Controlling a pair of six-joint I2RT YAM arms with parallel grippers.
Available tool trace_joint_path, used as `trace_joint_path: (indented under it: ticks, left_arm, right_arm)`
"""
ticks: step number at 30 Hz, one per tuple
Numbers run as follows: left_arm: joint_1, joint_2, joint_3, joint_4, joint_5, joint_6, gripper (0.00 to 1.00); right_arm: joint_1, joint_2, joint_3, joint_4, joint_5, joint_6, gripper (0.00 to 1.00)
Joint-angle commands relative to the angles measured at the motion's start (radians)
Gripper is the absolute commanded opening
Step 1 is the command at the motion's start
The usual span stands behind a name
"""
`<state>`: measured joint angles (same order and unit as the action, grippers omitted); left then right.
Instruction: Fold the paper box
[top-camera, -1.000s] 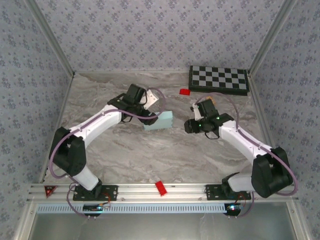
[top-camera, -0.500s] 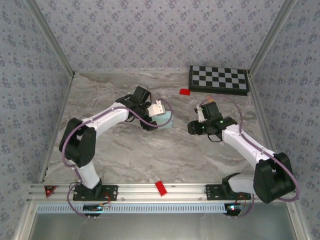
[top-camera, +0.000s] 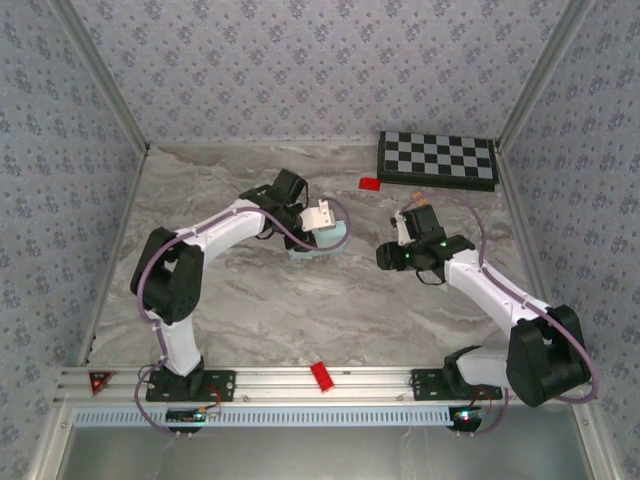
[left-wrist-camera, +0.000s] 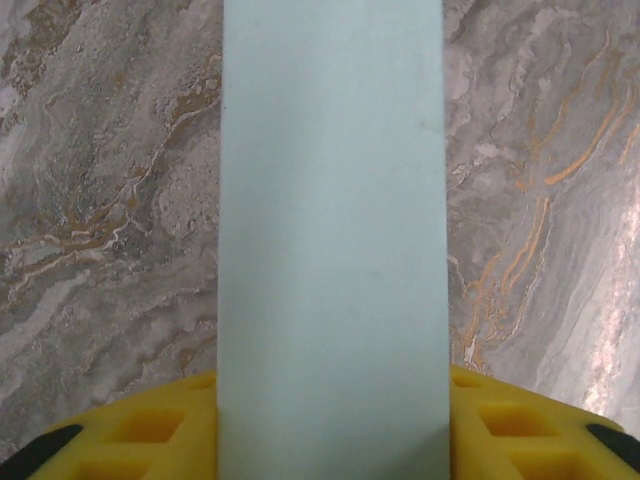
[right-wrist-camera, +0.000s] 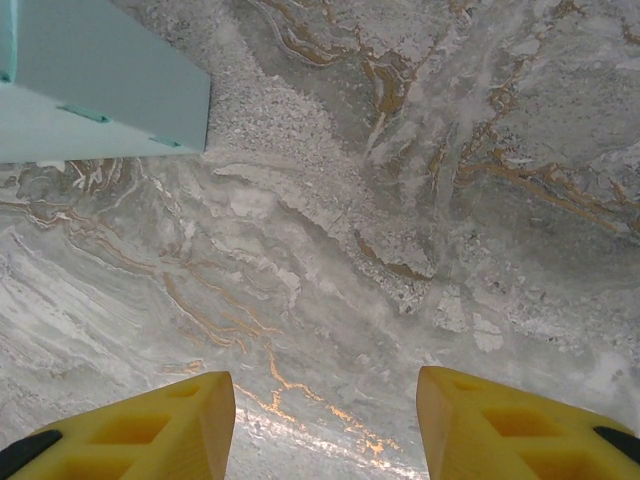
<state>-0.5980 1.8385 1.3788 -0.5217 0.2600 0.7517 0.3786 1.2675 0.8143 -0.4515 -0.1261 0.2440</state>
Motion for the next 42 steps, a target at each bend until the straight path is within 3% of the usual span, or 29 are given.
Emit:
trace_joint_path:
  ticks: [1,8,15,28,42]
  left_arm:
    - [-0.002,0.006,0.028,-0.02,-0.007,0.004,0.42]
    - [-0.008,-0.075,-0.036,0.077,-0.112,-0.016,0.43]
    - [-0.045,-0.15,-0.18,0.269,-0.335,-0.003,0.45]
    - [-0.136,-0.106,-0.389,0.654,-0.673,0.11,0.47]
    - [-0.21,-0.029,-0.44,0.747,-0.737,0.111,0.55]
  right_arm:
    - [-0.007,-0.016,-0.012,-0.008,0.014,0.012,0.52]
    - [-0.009,-0.016,-0.013,-0.003,0.014,0.012,0.52]
    - [-0.013,-0.016,-0.016,0.006,0.014,0.017,0.52]
    - [-0.015,-0.014,-0.022,0.005,0.017,0.021,0.52]
    - [-0.025,0.014,-0.024,0.014,0.009,0.035,0.53]
